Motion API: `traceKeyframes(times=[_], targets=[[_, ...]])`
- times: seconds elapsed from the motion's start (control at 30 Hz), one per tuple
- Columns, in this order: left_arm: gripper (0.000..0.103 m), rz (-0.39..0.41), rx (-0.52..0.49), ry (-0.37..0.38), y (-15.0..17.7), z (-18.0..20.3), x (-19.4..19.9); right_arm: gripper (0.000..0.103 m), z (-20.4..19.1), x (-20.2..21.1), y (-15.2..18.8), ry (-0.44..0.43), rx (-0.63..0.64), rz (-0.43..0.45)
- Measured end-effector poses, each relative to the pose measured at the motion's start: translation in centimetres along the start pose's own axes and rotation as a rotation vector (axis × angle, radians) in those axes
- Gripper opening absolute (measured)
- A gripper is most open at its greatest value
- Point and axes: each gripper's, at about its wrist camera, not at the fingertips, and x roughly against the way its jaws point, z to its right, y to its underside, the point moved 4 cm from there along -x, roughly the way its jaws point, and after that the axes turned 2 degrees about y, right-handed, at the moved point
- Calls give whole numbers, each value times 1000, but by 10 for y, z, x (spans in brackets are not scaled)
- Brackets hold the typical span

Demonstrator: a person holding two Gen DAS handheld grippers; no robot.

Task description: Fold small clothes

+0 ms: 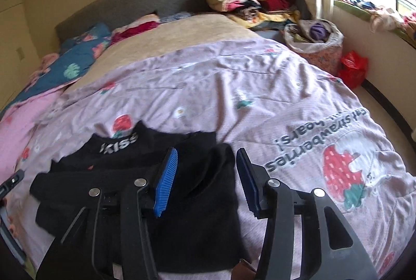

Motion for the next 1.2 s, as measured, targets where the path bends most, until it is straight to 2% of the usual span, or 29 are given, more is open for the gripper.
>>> traceKeyframes(times=[0.07, 0.1, 0.13, 0.2, 0.23, 0.27, 0.33, 0.43, 0.57, 0.7, 0.93, 1.2], targets=[[54, -16, -23, 10, 11, 5, 3, 46, -7, 3, 8, -19, 31, 3], [48, -29, -31, 22, 17, 8, 3, 45, -9, 3, 12, -21, 46, 1], [42, -47, -39, 35, 25, 11, 2, 44, -12, 3, 16, -24, 58, -4], [14, -82, -58, 52, 38, 17, -1, 28, -17, 0, 28, -45, 82, -35], [8, -103, -77, 58, 46, 21, -3, 19, -19, -1, 31, -50, 87, -44], [3, -122, -91, 63, 52, 25, -6, 15, -21, -3, 37, -59, 96, -62], [3, -155, -117, 63, 64, 32, -14, 12, -27, -7, 49, -73, 118, -86], [3, -163, -152, 42, 74, 41, -23, 12, -31, -14, 62, -62, 148, -113], [3, -161, -172, 15, 69, 45, -39, 12, -30, -32, 71, -29, 155, -152], [3, -146, -145, -1, 55, 41, -53, 12, -24, -52, 70, 13, 148, -182], [3, -147, -96, -19, 29, 33, -79, 10, -22, -80, 51, 30, 138, -190], [4, -131, -20, -45, -2, 11, -100, 10, -15, -104, 8, 43, 94, -171]])
